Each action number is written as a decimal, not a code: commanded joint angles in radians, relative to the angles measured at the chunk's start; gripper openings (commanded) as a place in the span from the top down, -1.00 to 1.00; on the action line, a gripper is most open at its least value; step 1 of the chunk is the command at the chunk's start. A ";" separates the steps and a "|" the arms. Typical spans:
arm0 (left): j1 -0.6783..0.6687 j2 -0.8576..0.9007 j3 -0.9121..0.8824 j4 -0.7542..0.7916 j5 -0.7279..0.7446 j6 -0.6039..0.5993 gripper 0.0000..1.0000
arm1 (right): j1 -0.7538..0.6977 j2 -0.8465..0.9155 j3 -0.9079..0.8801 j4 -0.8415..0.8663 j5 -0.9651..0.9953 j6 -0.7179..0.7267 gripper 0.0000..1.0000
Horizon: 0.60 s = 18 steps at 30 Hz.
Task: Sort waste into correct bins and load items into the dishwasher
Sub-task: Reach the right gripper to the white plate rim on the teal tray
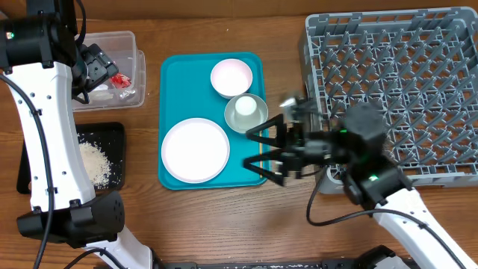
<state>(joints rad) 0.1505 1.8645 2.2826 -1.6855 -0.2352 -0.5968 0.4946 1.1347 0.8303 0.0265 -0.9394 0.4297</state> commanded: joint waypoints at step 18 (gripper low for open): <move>0.000 -0.019 -0.006 -0.001 0.003 -0.013 -1.00 | 0.331 0.441 0.563 -0.828 0.747 -0.169 -0.99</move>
<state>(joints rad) 0.1505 1.8645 2.2826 -1.6863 -0.2352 -0.5968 0.7891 1.5429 1.3388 -0.8295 -0.1795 0.2642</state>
